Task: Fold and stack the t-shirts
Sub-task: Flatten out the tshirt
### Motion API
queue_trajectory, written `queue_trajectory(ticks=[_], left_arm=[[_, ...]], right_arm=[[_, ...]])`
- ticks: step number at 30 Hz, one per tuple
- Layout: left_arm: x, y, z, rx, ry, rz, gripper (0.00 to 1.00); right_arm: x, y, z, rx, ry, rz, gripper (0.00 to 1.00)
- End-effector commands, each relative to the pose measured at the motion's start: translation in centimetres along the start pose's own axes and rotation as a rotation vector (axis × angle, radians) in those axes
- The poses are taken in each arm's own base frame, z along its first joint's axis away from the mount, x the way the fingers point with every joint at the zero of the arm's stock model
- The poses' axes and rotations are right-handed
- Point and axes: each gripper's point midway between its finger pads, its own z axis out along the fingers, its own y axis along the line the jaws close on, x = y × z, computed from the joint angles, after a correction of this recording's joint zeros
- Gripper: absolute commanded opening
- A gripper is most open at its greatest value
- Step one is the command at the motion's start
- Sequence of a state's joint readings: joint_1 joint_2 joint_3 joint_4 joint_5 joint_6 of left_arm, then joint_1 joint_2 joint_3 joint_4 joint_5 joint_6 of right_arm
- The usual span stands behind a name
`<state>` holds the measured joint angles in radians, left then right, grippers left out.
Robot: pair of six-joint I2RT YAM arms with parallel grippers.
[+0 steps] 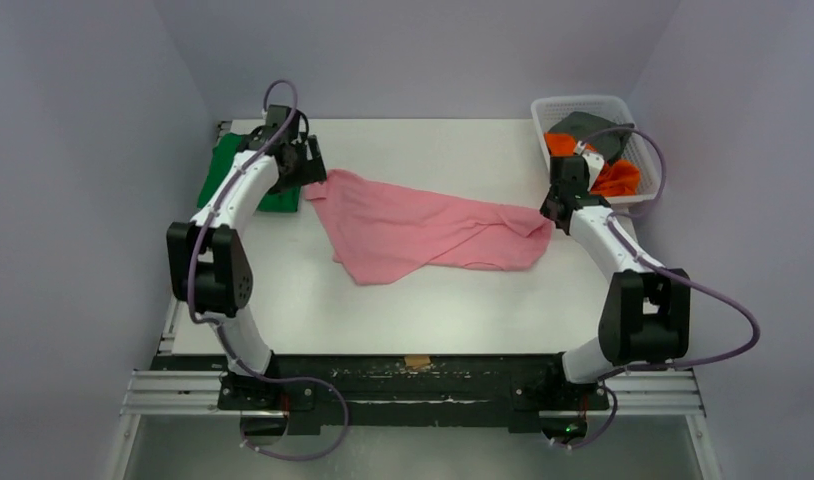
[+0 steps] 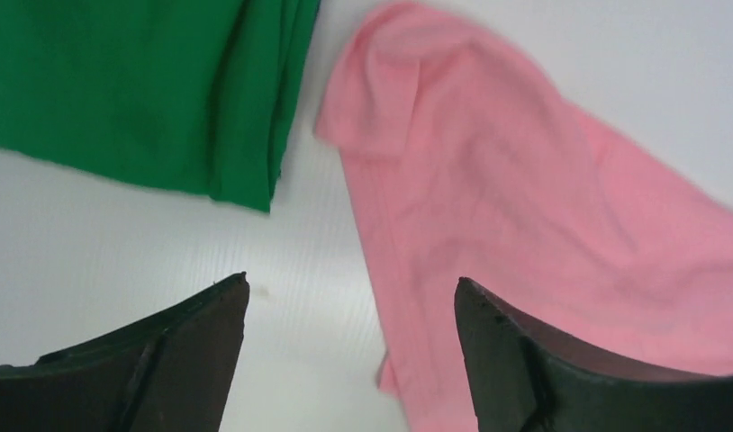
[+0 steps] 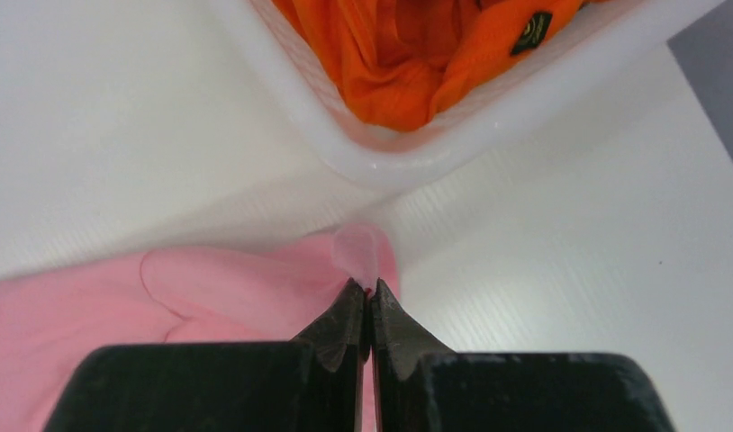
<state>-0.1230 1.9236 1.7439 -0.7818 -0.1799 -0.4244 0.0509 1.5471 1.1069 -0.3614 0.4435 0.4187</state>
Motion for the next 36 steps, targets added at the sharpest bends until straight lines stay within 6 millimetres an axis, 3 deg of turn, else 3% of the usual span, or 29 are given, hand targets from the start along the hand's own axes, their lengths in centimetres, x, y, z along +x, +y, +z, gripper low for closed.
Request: queue_trajectory(ticks=[1,4,7,11,16,23,31,34,36], left_arm=[[2.7,-2.1,-7.9,0.240,-0.093,-0.069,0.88],[9.3,-3.5,-9.7,0.314,-0.081,-0.035,0.91],[16.3,-5.0,-10.1,0.362,-0.011,-0.006,0.92],[21.9,-6.0,-8.7,0.390,0.098,-0.046,0.87],[24.5,-7.4,-6.6,0.353,0.154,-0.045,0.80],[27.0,-10.0,-4.8,0.330,0.222,-0.002,0.63],[26.6,-9.5,-2.6,0.187,0.197,0.025,0.43],[26.2,-9.8,-2.6,0.183,0.186,0.034,0.25],[25.6,-10.1,-2.9,0.193,0.170,0.041,0.01]], right_arm=[[0.0,1.4,-2.5,-0.145,-0.039,0.161,0.00],[3.0,0.6,-2.4,-0.138,0.010,0.175,0.00],[4.7,0.6,-2.6,-0.161,0.035,0.205,0.00],[5.9,0.2,-2.6,-0.167,0.047,0.199,0.00],[6.7,0.4,-2.5,-0.180,0.068,0.194,0.00],[6.9,0.8,-2.5,-0.204,0.076,0.196,0.00],[6.9,0.7,-2.7,-0.204,0.074,0.195,0.00],[6.9,0.7,-2.8,-0.206,0.074,0.195,0.00],[6.9,0.7,-2.8,-0.208,0.075,0.195,0.00]])
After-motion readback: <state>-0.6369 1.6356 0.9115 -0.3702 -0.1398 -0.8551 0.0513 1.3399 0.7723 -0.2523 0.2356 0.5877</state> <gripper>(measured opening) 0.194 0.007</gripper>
